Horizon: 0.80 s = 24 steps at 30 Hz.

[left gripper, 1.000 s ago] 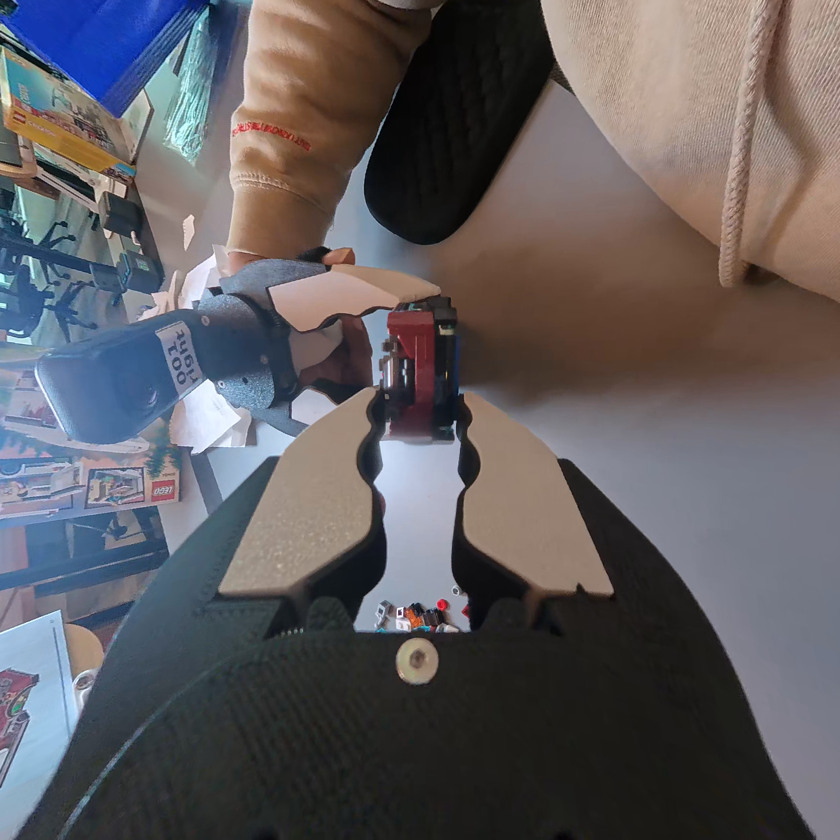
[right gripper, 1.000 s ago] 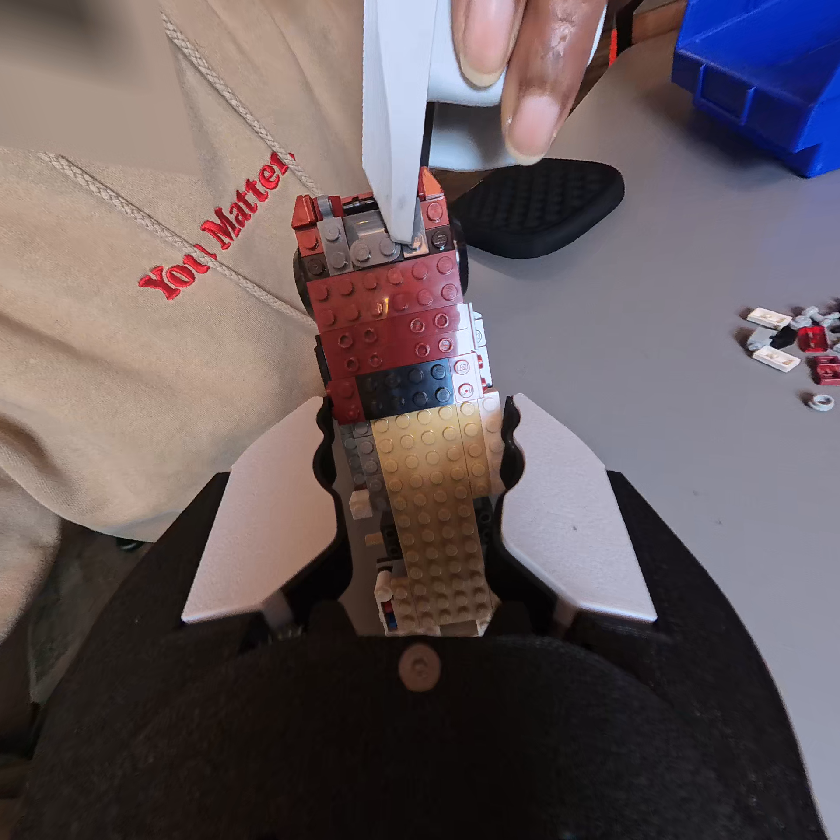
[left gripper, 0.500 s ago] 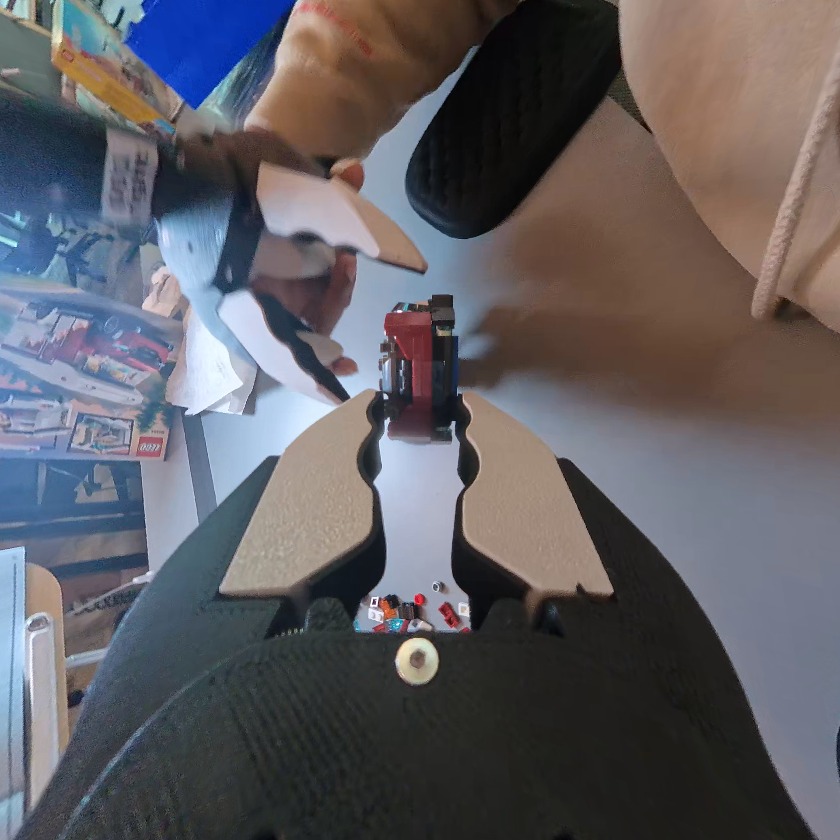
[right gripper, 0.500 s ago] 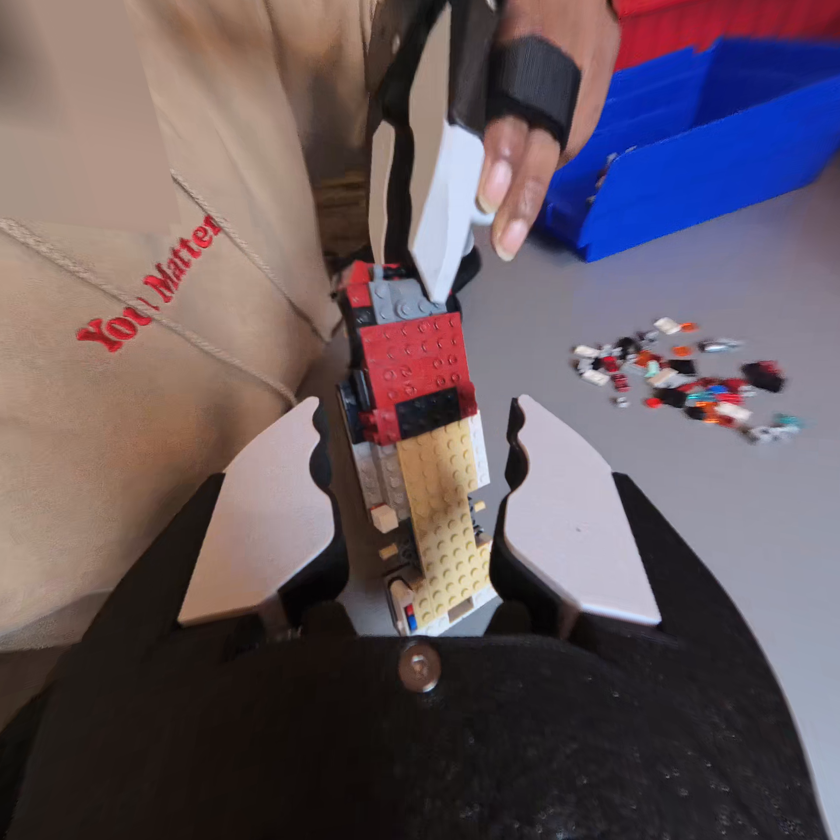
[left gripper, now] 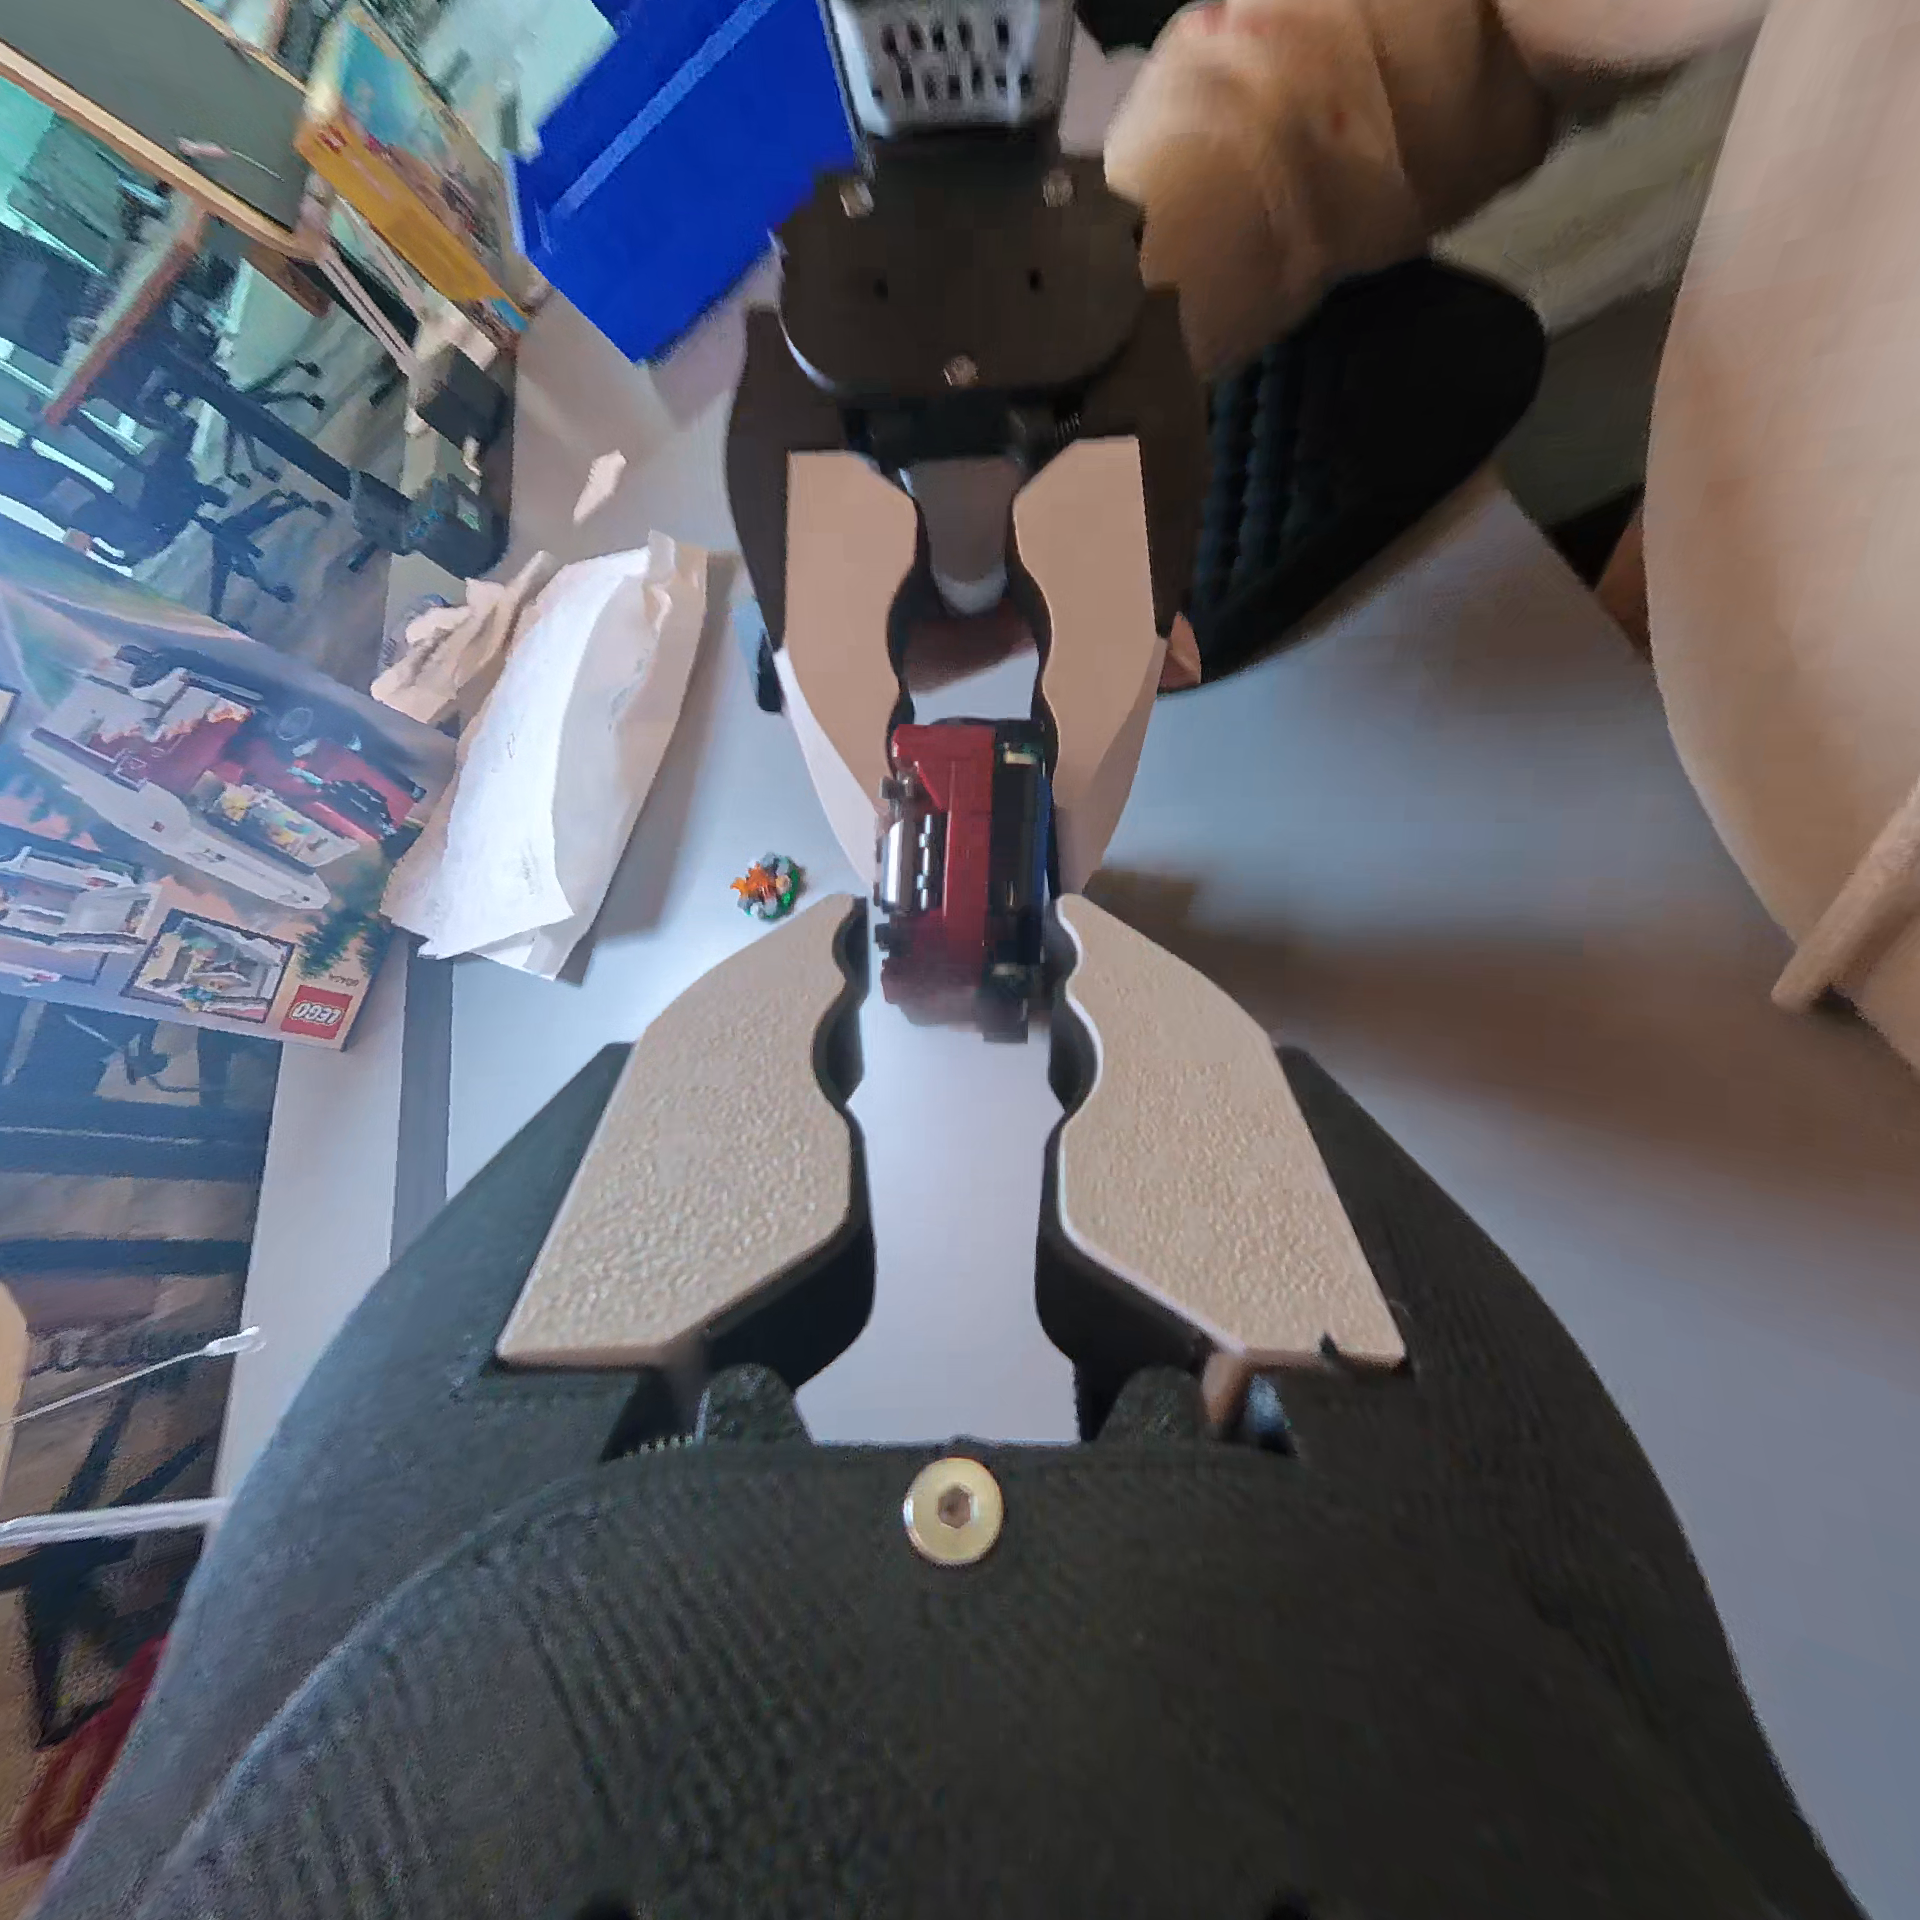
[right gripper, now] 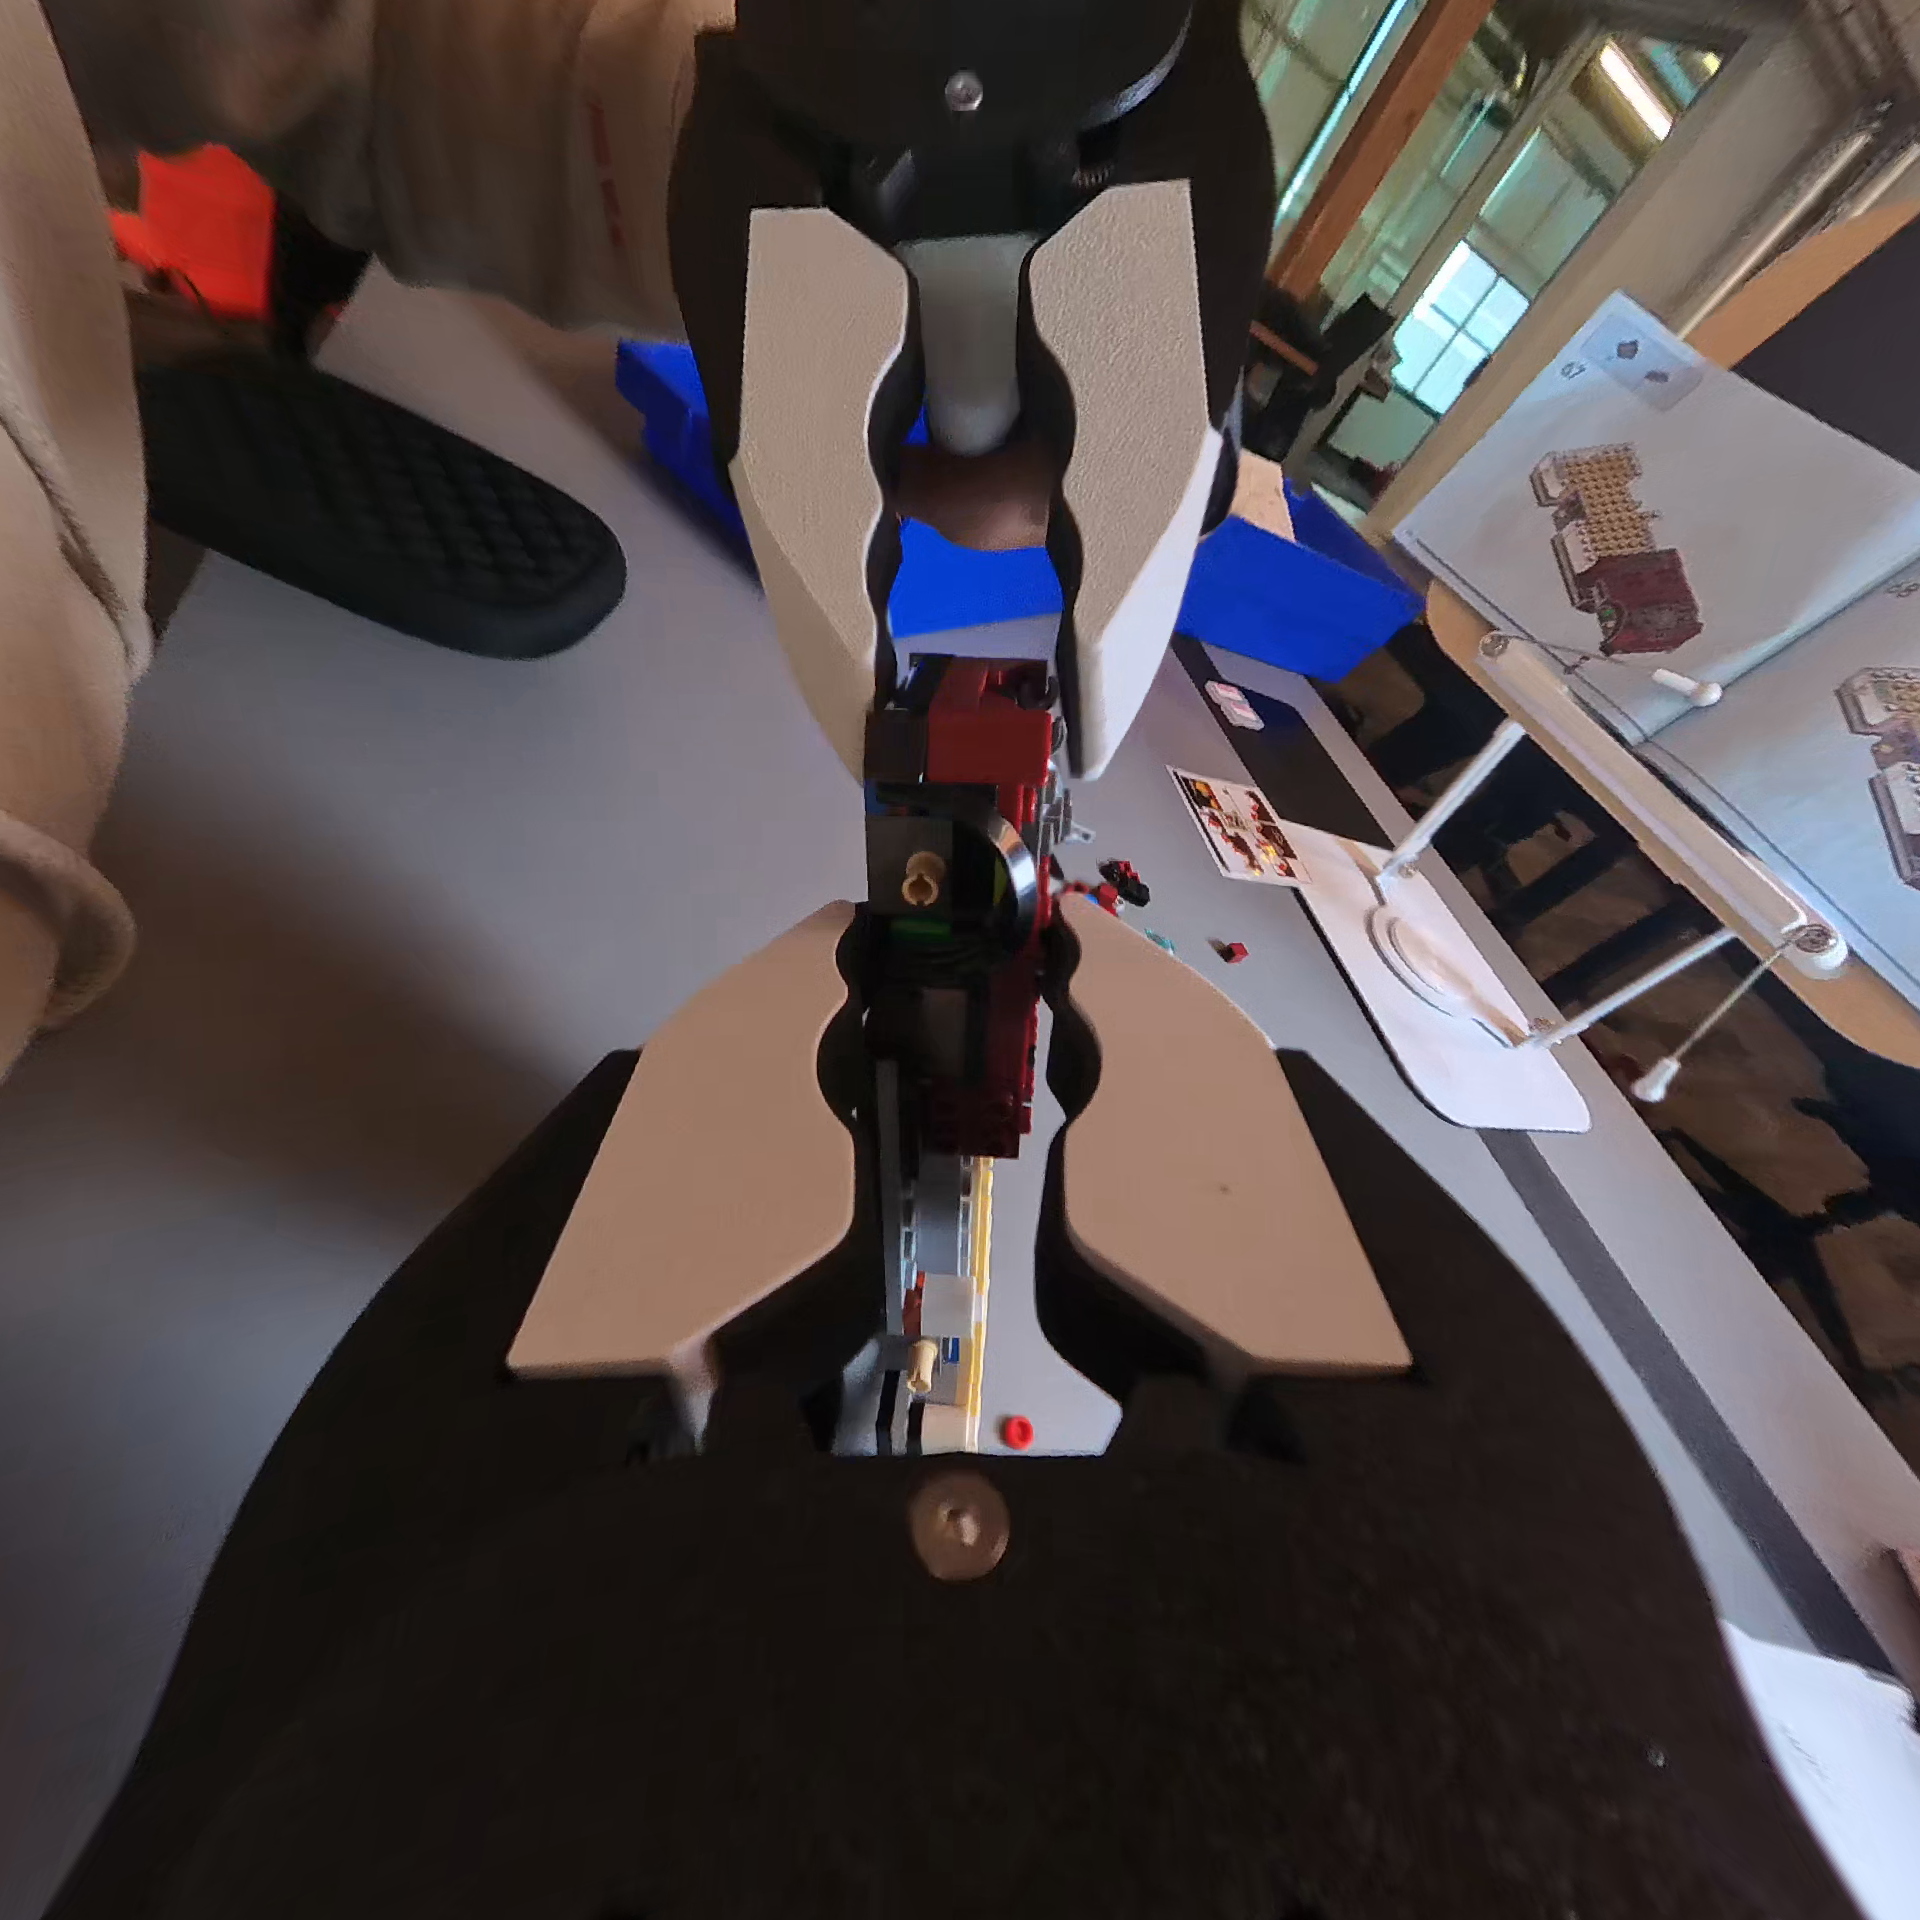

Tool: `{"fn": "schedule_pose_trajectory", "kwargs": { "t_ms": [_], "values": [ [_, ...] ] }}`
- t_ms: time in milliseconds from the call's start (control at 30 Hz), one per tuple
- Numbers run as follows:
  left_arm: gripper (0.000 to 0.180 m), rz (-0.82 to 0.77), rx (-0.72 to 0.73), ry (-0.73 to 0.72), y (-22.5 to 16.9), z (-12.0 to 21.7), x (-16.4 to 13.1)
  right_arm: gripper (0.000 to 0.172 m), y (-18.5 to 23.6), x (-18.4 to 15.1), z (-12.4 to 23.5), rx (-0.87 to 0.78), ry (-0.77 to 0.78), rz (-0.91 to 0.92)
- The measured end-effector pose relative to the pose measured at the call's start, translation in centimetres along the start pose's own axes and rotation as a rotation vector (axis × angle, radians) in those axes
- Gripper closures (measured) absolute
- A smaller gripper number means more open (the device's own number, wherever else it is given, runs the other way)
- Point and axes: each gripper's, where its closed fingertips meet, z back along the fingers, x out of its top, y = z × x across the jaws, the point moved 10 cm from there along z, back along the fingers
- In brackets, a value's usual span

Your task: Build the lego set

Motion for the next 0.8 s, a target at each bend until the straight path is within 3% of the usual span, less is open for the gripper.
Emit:
{"fn": "schedule_pose_trajectory", "kwargs": {
  "t_ms": [100,300,800],
  "values": [
    [0.138,0.098,-0.005,-0.092,0.1,-0.2,-0.5,0.141,-0.4,-0.7,0.6,0.035,-0.098,-0.051],
    [0.148,0.117,-0.018,-0.265,-0.6,-1.1,-1.1,0.141,-0.3,-1.0,0.8,0.119,-0.172,-0.071],
    [0.148,0.102,-0.067,-0.320,-0.8,-1.3,-1.3,0.140,0.1,-1.1,0.7,0.156,-0.184,-0.061]
  ]
}}
